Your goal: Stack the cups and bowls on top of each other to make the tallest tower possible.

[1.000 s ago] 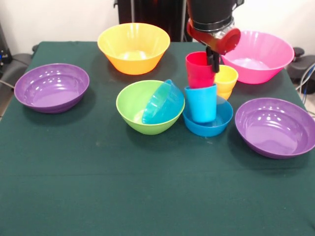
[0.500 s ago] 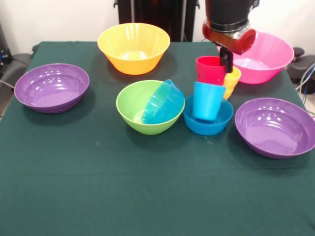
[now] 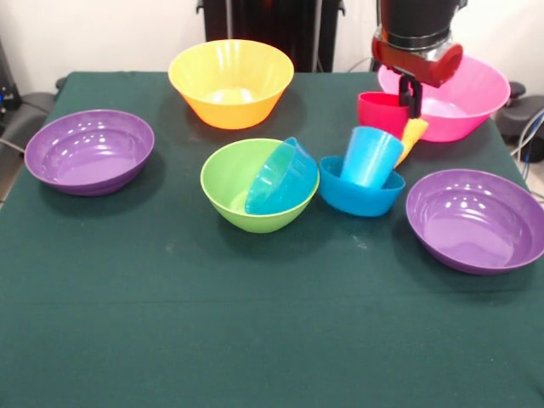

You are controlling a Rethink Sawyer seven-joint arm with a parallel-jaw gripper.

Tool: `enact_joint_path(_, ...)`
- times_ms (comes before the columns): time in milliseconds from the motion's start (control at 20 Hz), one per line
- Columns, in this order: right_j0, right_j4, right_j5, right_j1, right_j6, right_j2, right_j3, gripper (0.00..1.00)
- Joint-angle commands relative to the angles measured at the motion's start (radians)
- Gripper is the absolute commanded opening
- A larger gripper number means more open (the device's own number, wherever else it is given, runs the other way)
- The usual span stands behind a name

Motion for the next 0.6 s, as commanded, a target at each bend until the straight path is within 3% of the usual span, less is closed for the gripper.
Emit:
enact_joint_path(50, 0.051, -0.022, -0.076, 0.011, 0.098, 0.076, 0.084, 0.0)
enact_joint_path(600, 0.097, -0.069, -0.183, 0.049, 0.067, 0.043, 0.087, 0.0)
